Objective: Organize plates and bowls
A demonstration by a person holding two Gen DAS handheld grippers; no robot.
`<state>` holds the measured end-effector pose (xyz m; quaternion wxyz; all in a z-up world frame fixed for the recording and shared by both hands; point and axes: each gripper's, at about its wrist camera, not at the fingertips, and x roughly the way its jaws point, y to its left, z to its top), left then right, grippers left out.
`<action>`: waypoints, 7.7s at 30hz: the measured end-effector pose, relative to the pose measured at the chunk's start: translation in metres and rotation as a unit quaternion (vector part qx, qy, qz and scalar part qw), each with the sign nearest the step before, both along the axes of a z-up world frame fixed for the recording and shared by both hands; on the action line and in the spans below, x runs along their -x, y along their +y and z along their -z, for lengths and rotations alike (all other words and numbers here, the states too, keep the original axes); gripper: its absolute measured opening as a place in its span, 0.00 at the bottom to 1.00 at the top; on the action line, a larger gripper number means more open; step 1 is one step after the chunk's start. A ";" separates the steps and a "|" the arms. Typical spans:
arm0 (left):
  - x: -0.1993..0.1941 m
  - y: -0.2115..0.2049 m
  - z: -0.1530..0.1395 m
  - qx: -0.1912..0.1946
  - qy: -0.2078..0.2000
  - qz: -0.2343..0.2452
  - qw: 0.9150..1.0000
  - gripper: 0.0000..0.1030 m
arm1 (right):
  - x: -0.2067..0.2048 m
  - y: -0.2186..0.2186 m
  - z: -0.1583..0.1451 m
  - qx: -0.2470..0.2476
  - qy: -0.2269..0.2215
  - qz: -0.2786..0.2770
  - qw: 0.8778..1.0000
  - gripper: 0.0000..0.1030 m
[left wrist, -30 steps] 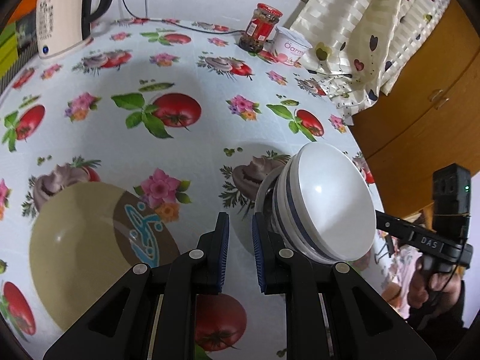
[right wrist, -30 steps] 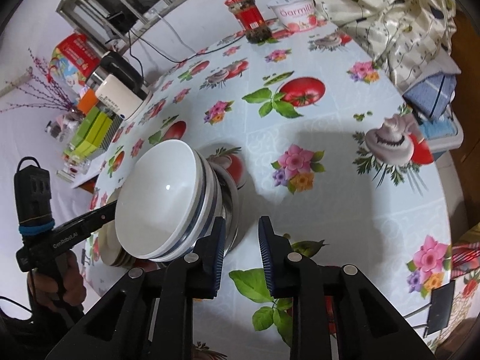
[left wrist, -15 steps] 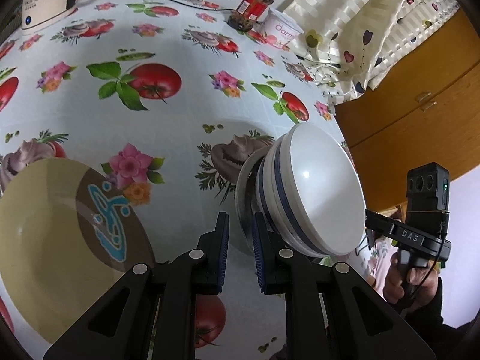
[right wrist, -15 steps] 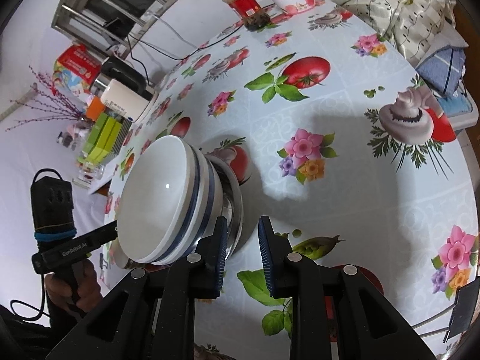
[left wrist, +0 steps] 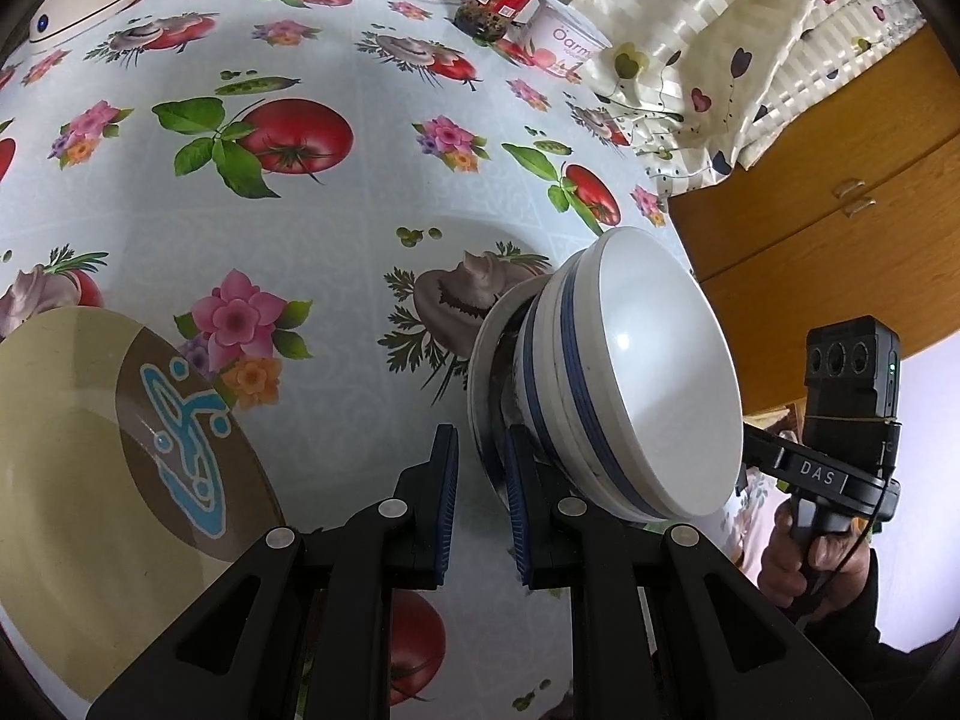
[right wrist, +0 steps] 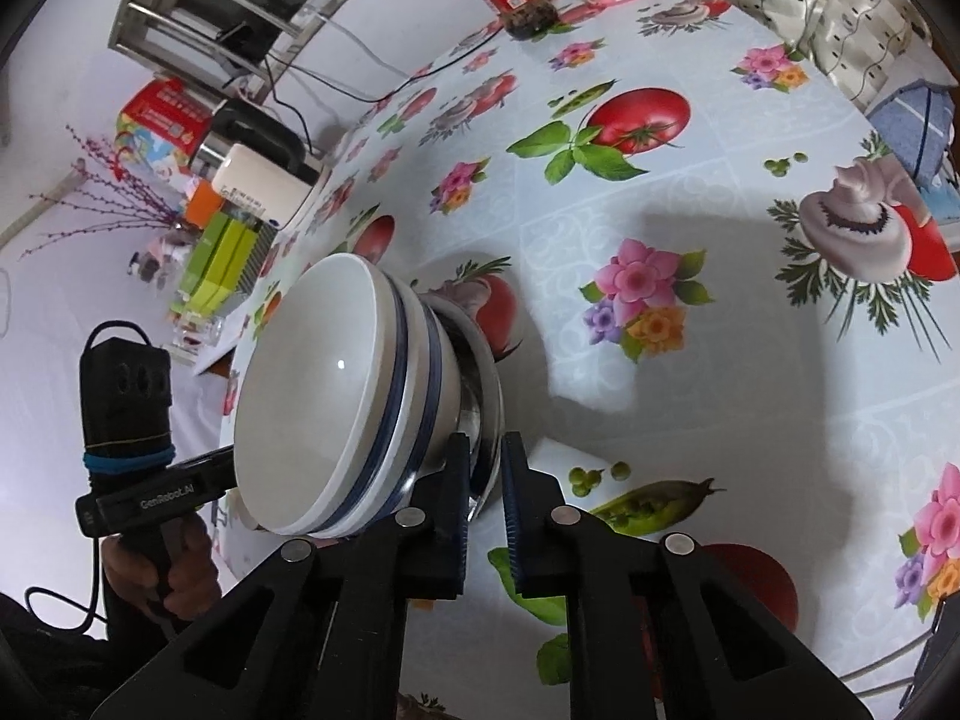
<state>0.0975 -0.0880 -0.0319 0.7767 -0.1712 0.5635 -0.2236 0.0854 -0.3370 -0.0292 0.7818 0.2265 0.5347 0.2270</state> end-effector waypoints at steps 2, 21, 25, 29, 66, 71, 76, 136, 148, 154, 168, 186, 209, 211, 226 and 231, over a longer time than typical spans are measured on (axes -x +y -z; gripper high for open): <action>-0.001 0.000 0.000 -0.001 0.000 0.000 1.000 0.16 | 0.000 0.000 0.000 -0.002 0.000 -0.001 1.000 0.10; 0.003 -0.010 0.000 -0.015 -0.019 0.017 1.000 0.13 | 0.002 0.000 -0.002 -0.002 -0.009 -0.003 1.000 0.09; 0.004 -0.010 -0.002 -0.019 -0.026 0.017 0.999 0.13 | 0.003 0.000 -0.001 -0.004 -0.012 -0.004 1.000 0.09; 0.004 -0.010 -0.004 -0.020 -0.030 0.016 0.999 0.13 | 0.003 0.000 -0.004 -0.006 -0.018 -0.005 1.000 0.09; 0.024 0.044 -0.046 -0.036 -0.074 -0.049 0.995 0.13 | -0.011 0.056 -0.043 -0.008 -0.059 -0.064 0.996 0.09; 0.031 0.060 -0.047 -0.038 -0.076 -0.067 0.994 0.13 | -0.013 0.073 -0.045 -0.007 -0.061 -0.081 0.995 0.09; 0.038 0.077 -0.047 -0.040 -0.078 -0.087 0.992 0.13 | -0.015 0.090 -0.047 -0.007 -0.062 -0.098 0.993 0.09; 0.087 0.175 -0.017 -0.050 -0.036 -0.226 0.972 0.14 | -0.034 0.222 -0.022 0.026 -0.034 -0.234 0.971 0.13; 0.091 0.176 -0.016 -0.052 -0.044 -0.233 0.970 0.19 | -0.025 0.206 -0.032 0.030 -0.055 -0.220 0.974 0.38; 0.093 0.178 -0.019 -0.066 -0.046 -0.240 0.967 0.27 | -0.020 0.202 -0.035 0.032 -0.061 -0.218 0.974 0.42; 0.118 0.164 -0.051 -0.137 -0.106 -0.246 0.954 0.35 | 0.011 0.205 -0.064 0.091 -0.144 -0.240 0.956 0.63; 0.143 0.128 -0.061 -0.192 -0.127 -0.227 0.946 0.34 | 0.063 0.217 -0.078 0.165 -0.217 -0.266 0.924 0.74; 0.142 0.118 -0.051 -0.208 -0.112 -0.214 0.948 0.35 | 0.069 0.222 -0.063 0.186 -0.206 -0.278 0.920 0.77; 0.141 0.117 -0.050 -0.208 -0.111 -0.213 0.948 0.35 | 0.069 0.223 -0.062 0.186 -0.205 -0.279 0.920 0.77; 0.139 0.116 -0.045 -0.211 -0.102 -0.210 0.949 0.35 | 0.068 0.225 -0.058 0.186 -0.200 -0.282 0.920 0.80; 0.138 0.116 -0.043 -0.212 -0.098 -0.210 0.949 0.35 | 0.067 0.225 -0.057 0.186 -0.199 -0.281 0.920 0.80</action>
